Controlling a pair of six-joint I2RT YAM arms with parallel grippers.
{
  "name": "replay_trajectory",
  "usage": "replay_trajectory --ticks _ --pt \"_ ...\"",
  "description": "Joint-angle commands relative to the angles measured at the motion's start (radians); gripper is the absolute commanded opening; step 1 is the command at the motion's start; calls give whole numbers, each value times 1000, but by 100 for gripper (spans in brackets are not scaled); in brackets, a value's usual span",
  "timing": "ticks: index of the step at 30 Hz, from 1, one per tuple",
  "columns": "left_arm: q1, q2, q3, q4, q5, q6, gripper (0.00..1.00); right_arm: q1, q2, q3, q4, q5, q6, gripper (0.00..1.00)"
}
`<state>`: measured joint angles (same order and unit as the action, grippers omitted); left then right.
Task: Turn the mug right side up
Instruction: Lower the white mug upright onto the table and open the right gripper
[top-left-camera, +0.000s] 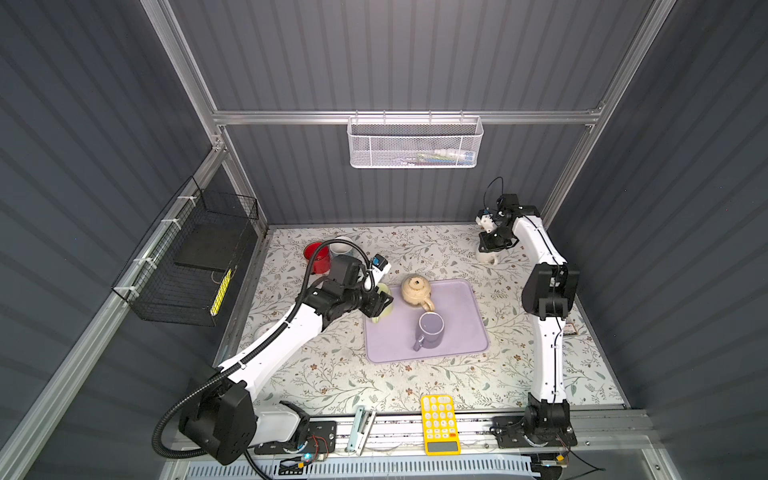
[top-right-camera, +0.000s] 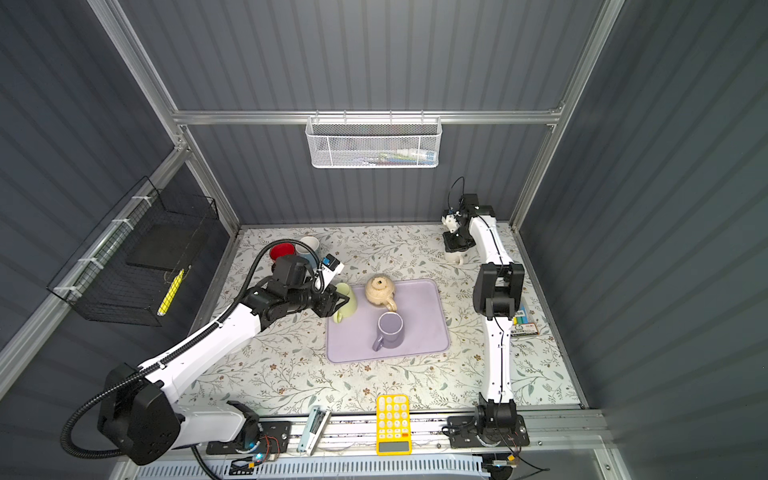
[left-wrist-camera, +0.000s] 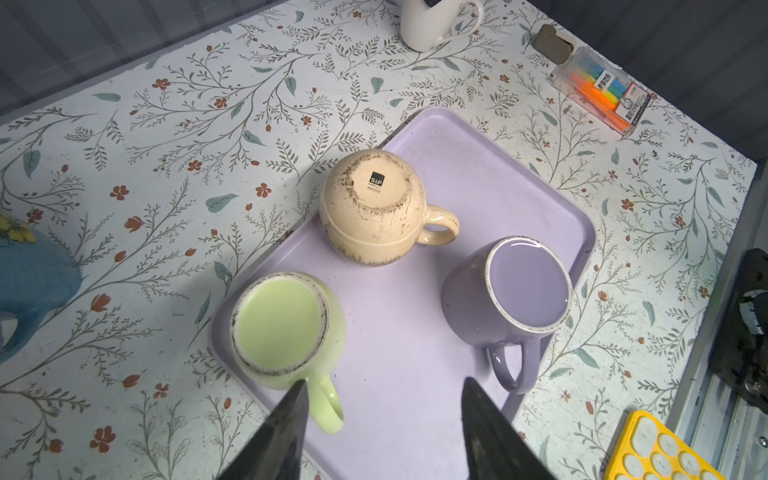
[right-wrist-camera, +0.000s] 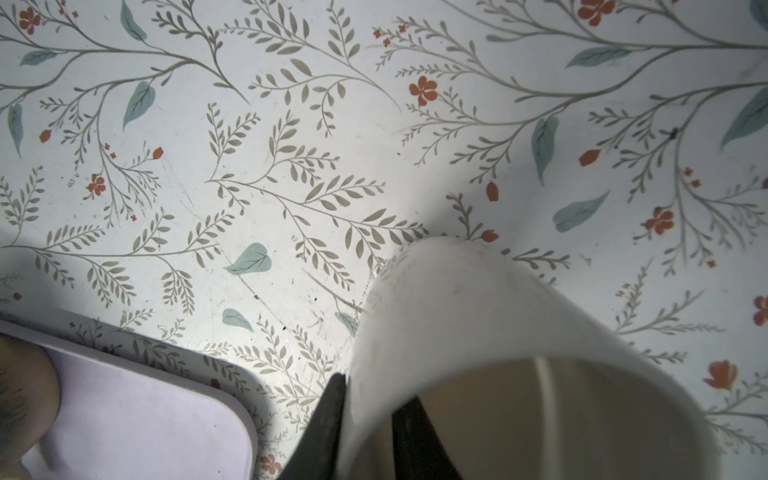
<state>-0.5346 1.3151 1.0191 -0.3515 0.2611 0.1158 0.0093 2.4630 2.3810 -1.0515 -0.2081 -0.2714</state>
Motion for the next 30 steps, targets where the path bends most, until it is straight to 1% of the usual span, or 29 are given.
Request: replay_trajectory --ticks 1,11,15,18,21,25,30 --pt "7 -13 -16 -3 2 -10 59 4 12 22 7 12 0 25" --pt "7 -22 -18 9 7 -30 59 9 9 34 42 23 36 24" --pt "7 -12 -12 0 -3 -54 59 14 13 50 61 16 51 28" --pt "4 -14 -18 6 1 -77 58 18 39 114 24 16 46 30" --pt "-1 -29 -36 27 1 -104 58 21 37 122 19 11 49 30" --pt "-17 -42 -50 37 -11 -126 57 24 22 123 22 0 60 32" --pt "-62 -62 -80 46 -45 -132 57 26 -25 115 19 -13 78 33"
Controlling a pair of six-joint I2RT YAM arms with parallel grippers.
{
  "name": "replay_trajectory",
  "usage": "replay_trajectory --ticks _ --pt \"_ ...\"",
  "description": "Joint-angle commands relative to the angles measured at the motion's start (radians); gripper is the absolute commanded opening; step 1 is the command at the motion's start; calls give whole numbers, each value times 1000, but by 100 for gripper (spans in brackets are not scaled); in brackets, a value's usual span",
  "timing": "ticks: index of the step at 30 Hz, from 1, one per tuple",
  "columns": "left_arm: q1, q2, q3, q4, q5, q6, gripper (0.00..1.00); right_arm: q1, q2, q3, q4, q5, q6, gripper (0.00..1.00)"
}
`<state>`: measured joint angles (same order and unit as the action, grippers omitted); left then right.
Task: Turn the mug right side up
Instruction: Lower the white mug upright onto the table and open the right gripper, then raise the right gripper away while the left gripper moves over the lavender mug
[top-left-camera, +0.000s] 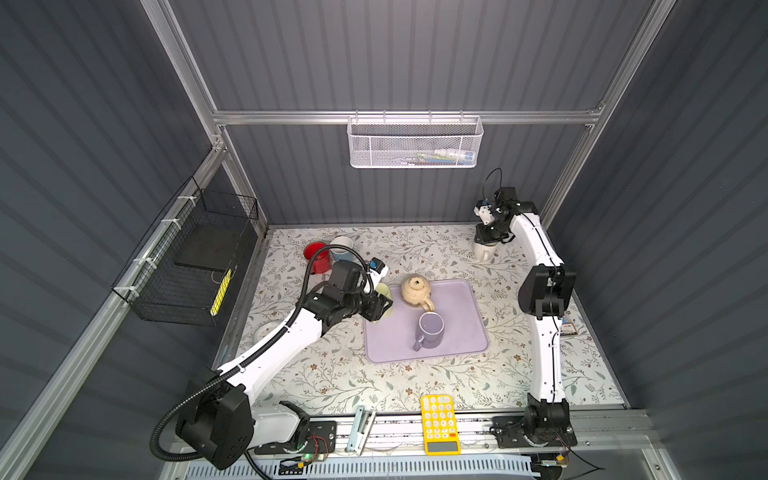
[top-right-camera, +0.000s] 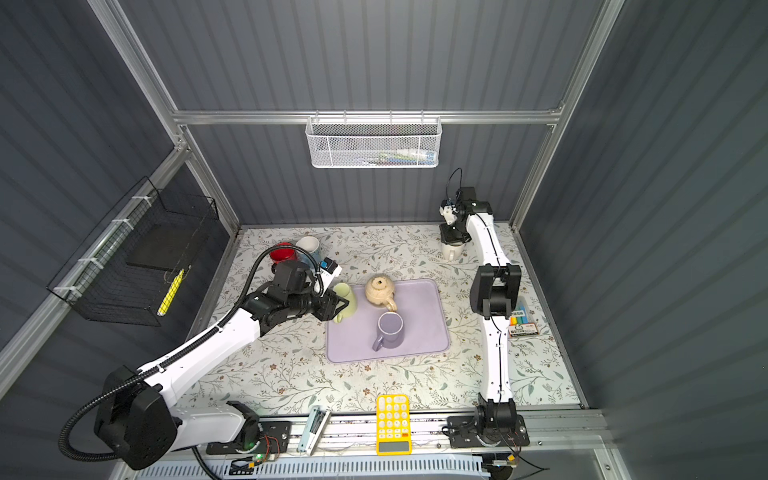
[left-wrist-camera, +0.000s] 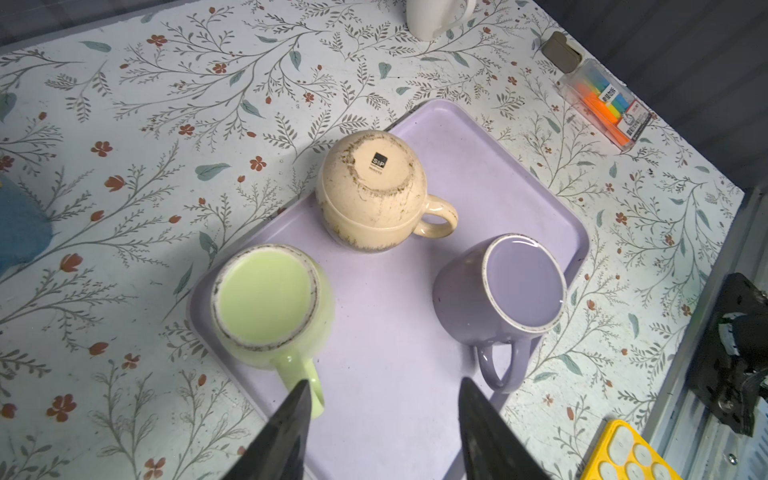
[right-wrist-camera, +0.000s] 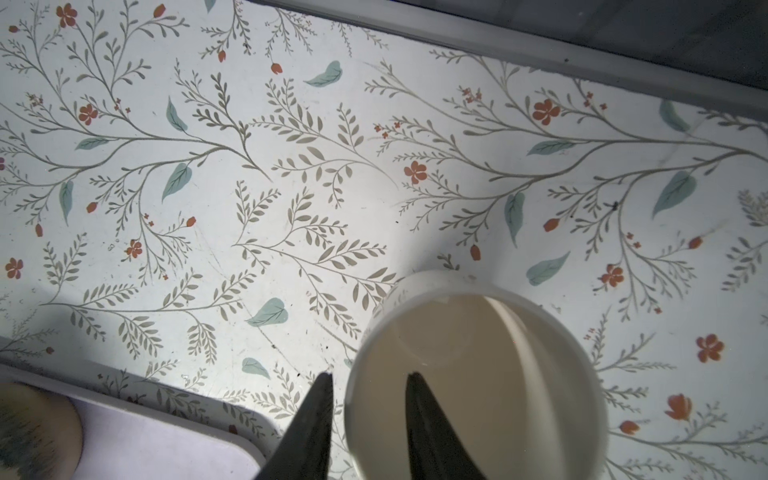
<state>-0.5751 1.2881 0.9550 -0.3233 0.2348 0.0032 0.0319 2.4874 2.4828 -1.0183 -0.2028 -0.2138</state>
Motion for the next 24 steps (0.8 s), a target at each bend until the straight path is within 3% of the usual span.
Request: replay_trajectory --ticks 1,12,24 --pt "-30 -40 -22 21 -25 -20 58 3 -69 -1 -9 -21 22 33" --pt "-98 -44 -26 30 -74 -41 59 3 -340 -305 135 -31 25 35" --pt "-133 -14 -59 50 -86 -62 60 2 -720 -829 411 -98 124 36"
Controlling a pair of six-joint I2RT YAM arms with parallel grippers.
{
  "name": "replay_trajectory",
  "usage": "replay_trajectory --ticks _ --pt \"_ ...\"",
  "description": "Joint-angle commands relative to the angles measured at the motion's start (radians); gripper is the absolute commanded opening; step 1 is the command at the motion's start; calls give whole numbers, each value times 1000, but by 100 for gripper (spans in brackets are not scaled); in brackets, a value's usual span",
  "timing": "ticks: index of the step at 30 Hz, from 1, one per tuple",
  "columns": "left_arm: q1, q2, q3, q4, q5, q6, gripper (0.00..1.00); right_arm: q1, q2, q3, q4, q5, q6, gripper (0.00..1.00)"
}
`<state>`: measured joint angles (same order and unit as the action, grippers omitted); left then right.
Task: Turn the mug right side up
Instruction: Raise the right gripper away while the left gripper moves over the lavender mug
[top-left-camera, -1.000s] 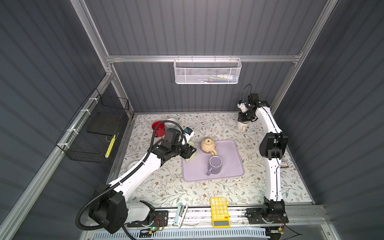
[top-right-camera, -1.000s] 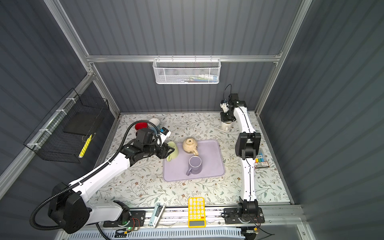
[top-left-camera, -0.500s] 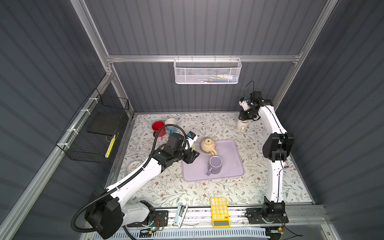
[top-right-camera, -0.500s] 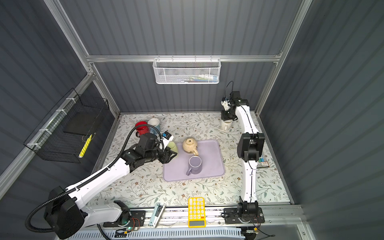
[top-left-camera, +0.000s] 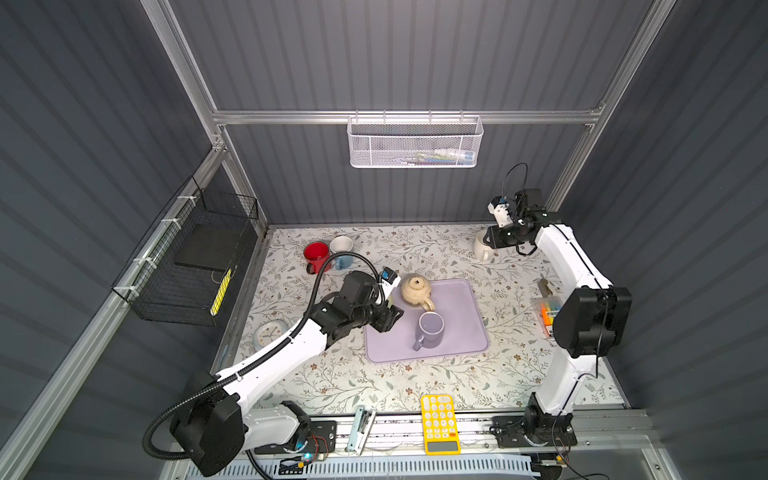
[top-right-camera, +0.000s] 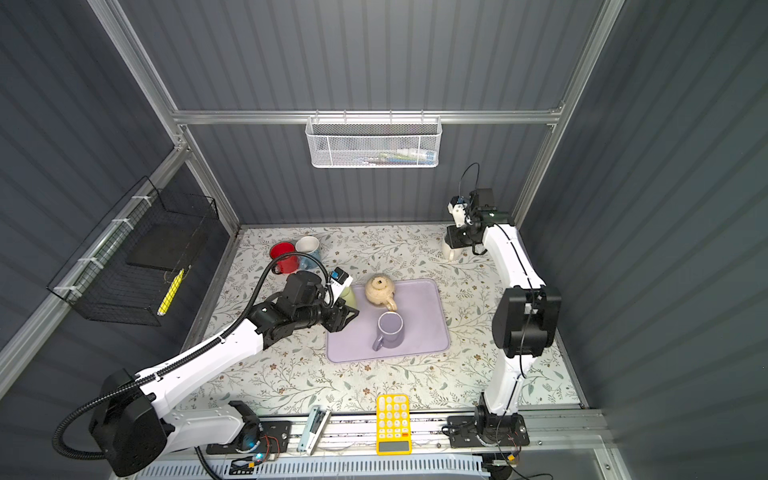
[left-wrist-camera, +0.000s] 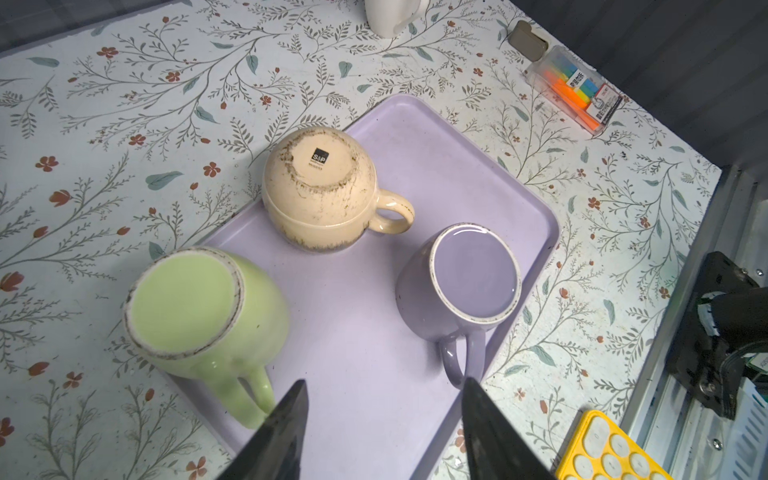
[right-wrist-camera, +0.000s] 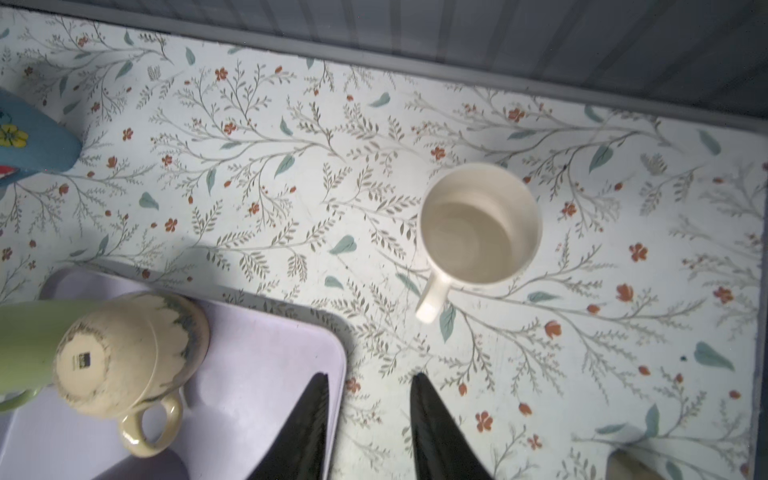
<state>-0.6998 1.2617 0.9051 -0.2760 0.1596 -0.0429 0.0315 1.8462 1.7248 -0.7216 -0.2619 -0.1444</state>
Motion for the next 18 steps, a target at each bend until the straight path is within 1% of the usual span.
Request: replay_trajectory --ticks 1,4,5,10,12,18 --pt "-12 13 -9 -3 -14 -14 60 3 -116 -123 149 -52 71 36" --pt "-27 23 -3 -17 -22 -7 61 2 -212 -264 249 -63 119 36" --pt "-33 28 -2 -22 -25 -2 61 2 -239 -300 275 -105 132 36" --pt "-79 74 7 -38 -49 21 61 5 -404 -532 421 -162 215 36" --pt "-99 106 17 -50 -45 37 62 12 -465 -607 455 -199 239 36" --pt "-144 182 54 -73 -40 67 63 31 -624 -766 478 -206 295 36"
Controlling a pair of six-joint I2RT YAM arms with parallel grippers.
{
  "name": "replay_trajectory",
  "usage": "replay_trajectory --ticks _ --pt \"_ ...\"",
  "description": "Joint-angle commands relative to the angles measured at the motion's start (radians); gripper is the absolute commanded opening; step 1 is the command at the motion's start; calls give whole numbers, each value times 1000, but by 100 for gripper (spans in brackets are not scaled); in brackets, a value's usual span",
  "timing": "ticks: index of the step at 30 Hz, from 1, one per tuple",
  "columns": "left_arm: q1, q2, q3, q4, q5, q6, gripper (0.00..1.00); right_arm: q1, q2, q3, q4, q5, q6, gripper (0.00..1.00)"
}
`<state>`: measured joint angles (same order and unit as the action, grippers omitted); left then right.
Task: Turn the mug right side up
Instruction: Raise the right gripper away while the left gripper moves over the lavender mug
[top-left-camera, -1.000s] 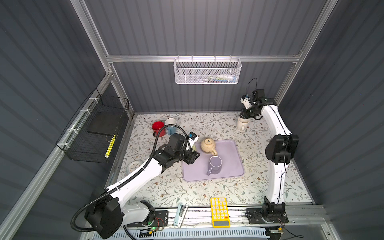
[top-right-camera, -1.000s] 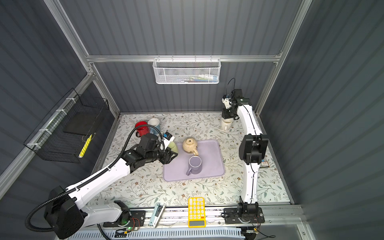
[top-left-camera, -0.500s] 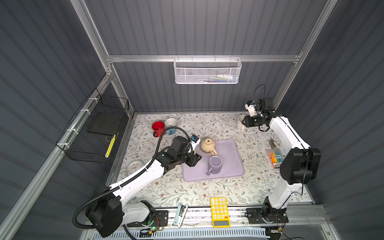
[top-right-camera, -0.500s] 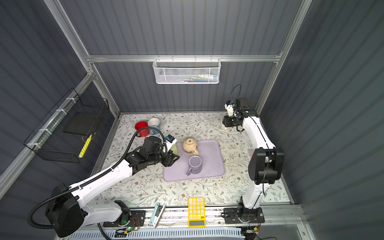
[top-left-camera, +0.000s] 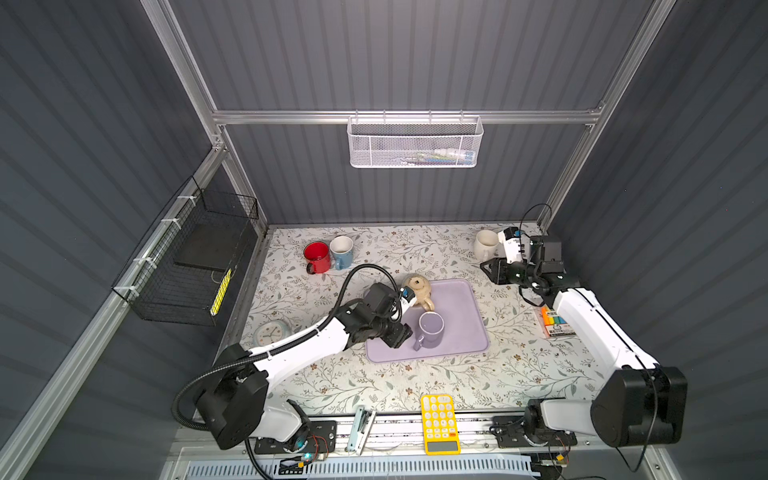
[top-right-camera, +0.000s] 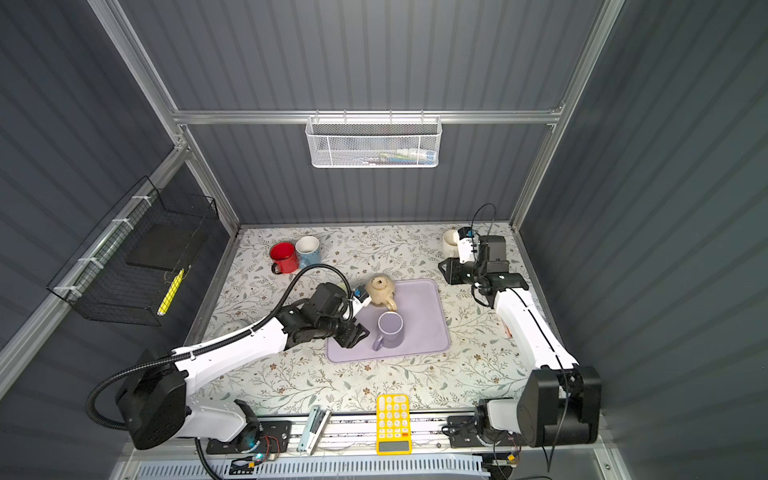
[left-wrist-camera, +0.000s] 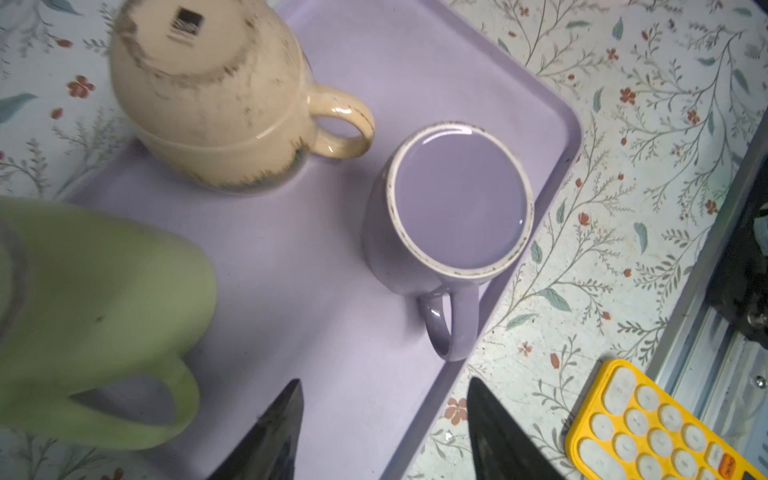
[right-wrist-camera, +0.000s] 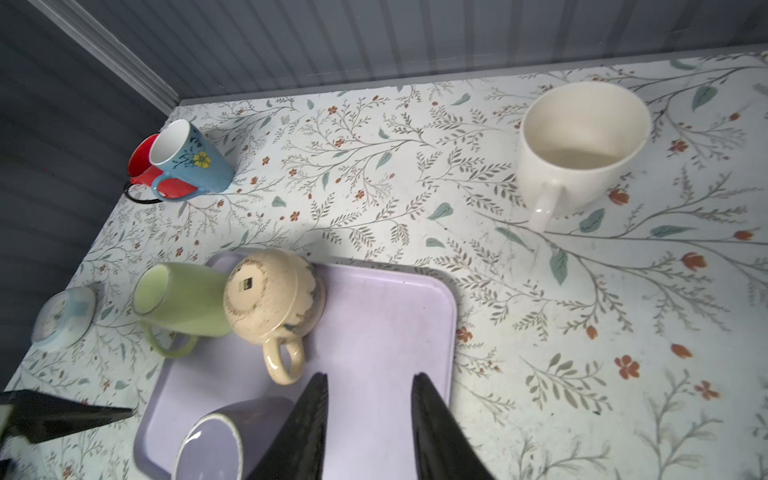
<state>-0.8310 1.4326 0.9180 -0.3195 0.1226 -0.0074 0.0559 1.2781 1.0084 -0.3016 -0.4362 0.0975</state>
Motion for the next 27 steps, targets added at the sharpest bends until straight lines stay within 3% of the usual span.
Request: replay_trajectory --ticks 1,15,27 --pt "-21 18 41 -25 -4 31 64 5 -81 -77 72 -33 61 36" --pt "-144 163 49 63 -62 -97 65 5 -89 -120 162 -44 109 37" --pt "-159 263 49 122 -78 -116 64 4 -85 -140 192 -18 111 37"
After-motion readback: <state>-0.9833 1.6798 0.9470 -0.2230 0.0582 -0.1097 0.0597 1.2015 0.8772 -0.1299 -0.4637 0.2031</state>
